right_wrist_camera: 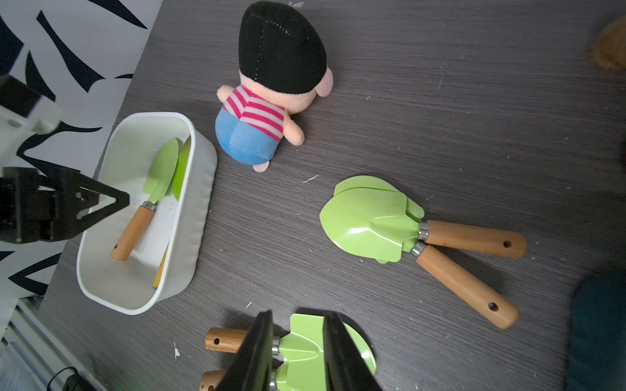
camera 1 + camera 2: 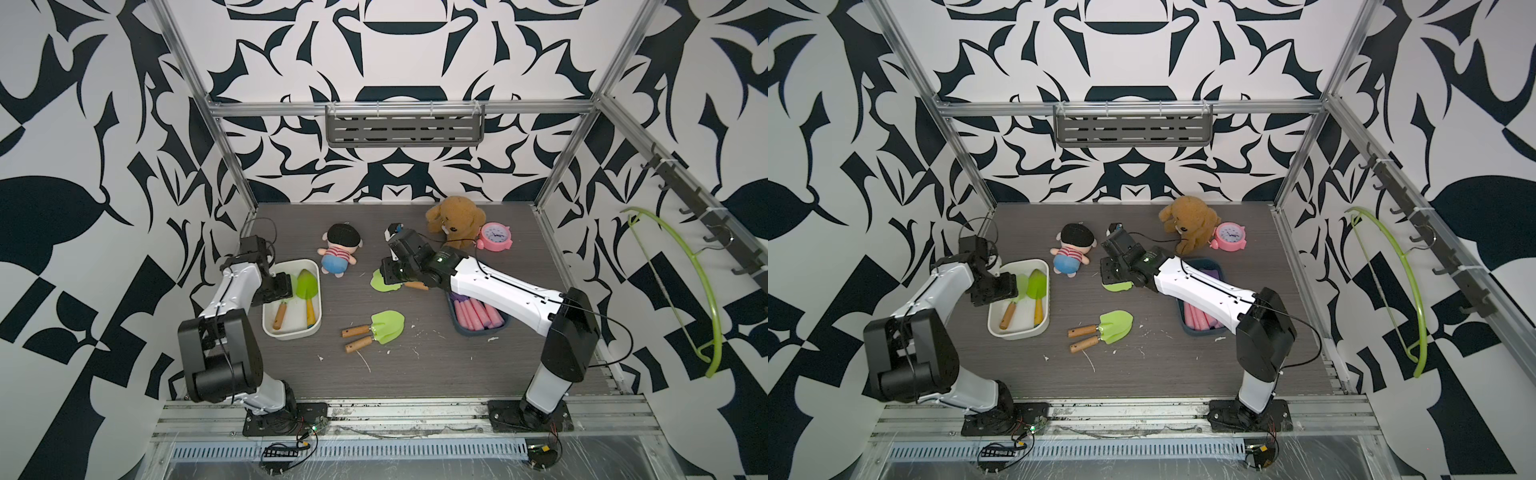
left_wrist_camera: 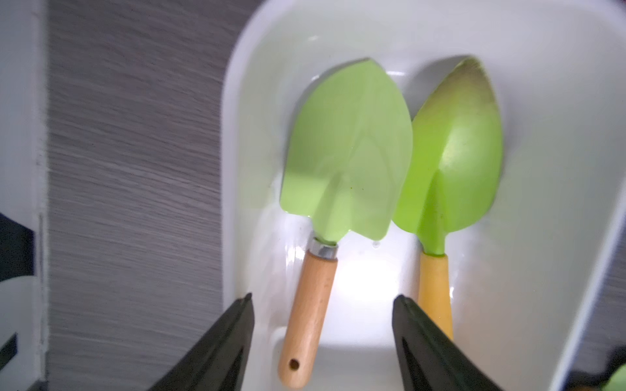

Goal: Sort the small shovels by color and place them into the storage box
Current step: Place the shovel in the storage box, then move the storage box to the center of the board.

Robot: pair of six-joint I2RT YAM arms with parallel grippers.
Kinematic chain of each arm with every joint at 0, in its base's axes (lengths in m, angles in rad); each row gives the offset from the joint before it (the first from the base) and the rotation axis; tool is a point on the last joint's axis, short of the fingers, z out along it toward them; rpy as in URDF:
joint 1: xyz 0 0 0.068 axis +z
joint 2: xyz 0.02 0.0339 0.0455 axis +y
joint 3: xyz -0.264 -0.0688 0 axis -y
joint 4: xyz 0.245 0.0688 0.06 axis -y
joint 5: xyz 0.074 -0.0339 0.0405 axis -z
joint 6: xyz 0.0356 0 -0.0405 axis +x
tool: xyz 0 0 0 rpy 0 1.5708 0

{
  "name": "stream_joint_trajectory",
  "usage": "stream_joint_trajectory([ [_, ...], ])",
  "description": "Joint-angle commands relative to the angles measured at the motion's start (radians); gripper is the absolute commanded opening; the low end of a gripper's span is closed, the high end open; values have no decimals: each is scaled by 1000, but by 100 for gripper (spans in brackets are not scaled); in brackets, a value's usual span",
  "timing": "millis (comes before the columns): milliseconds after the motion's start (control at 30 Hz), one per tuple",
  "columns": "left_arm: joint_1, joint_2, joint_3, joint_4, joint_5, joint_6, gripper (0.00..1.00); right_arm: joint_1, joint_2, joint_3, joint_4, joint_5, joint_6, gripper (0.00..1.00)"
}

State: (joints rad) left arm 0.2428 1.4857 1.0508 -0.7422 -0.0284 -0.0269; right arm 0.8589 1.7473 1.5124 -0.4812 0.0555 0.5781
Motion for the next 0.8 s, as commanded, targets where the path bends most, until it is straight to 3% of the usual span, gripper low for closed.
stream_joint_trajectory([
  [0, 99, -24, 13, 14, 103, -45, 84, -1, 15, 54, 28, -42, 5, 31],
  [100, 160, 6, 18, 38, 148, -71, 100, 0, 32, 69, 42, -85, 12, 31],
  [533, 163, 176, 80, 36, 274, -93, 99, 1, 30, 58, 52, -101, 20, 31],
  [767, 47, 176, 76, 49, 208, -9, 100, 1, 41, 70, 45, -110, 19, 31],
])
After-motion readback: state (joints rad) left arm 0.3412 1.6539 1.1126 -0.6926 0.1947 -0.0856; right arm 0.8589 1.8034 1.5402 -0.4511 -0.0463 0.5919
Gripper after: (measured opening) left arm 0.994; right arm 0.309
